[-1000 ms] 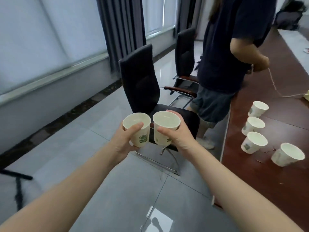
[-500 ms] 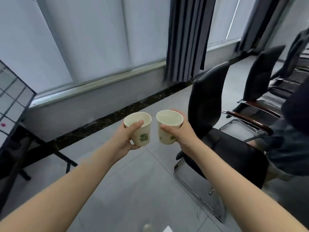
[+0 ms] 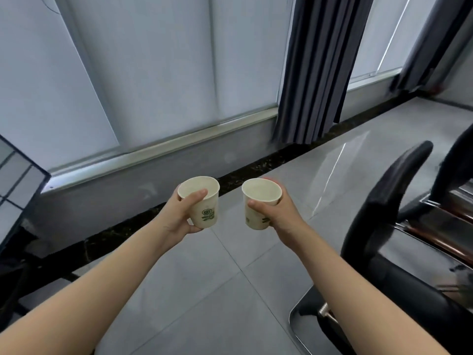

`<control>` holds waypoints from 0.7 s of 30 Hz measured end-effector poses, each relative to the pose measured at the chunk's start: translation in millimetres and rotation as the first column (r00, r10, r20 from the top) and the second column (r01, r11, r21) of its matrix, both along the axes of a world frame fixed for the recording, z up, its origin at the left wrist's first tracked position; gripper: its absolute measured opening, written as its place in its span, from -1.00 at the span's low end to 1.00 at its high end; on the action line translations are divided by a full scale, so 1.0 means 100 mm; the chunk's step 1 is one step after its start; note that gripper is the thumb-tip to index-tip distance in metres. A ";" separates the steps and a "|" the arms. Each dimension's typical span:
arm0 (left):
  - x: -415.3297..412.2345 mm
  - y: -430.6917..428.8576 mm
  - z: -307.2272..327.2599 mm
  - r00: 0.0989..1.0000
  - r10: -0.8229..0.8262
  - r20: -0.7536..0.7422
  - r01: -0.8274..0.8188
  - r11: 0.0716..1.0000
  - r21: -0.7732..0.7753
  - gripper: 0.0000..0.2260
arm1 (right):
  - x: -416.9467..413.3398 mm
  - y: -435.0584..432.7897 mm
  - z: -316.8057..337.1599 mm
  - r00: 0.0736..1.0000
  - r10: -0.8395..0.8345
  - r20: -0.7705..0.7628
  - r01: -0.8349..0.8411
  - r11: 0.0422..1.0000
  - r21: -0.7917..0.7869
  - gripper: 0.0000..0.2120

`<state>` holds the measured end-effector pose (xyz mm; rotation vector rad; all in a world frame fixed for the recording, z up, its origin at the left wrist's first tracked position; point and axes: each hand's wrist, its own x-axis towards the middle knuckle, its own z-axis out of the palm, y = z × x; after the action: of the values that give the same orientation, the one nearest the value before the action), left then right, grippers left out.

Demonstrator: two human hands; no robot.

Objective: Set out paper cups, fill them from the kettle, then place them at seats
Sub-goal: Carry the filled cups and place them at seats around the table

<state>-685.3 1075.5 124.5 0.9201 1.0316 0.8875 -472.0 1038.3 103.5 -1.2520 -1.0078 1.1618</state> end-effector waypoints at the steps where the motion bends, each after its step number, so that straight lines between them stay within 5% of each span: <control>1: 0.00 0.20 -0.01 1.000 -0.001 0.001 0.001 1.000 0.000 -0.39 | 0.02 0.17 -0.01 1.000 -0.009 0.005 0.009 1.000 -0.004 -0.27; 12: 0.45 2.69 -0.02 0.987 -0.157 0.021 0.157 0.987 0.021 -0.57 | 0.53 2.14 -0.08 0.982 -0.187 -0.034 0.186 0.982 -0.025 -0.28; 18: 1.17 3.87 0.11 0.947 -0.321 0.002 0.321 0.947 0.032 -0.28 | 1.10 2.99 -0.07 0.940 -0.342 -0.021 0.341 0.940 -0.024 -0.19; 21: 1.71 4.32 0.08 0.924 -0.382 0.001 0.382 0.923 0.038 -0.53 | 1.54 3.33 -0.10 0.914 -0.406 -0.006 0.406 0.913 -0.031 -0.16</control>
<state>-514.4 1507.3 132.9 1.1033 0.7918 0.5825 -318.2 1371.7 93.8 -1.3957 -0.6771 0.8585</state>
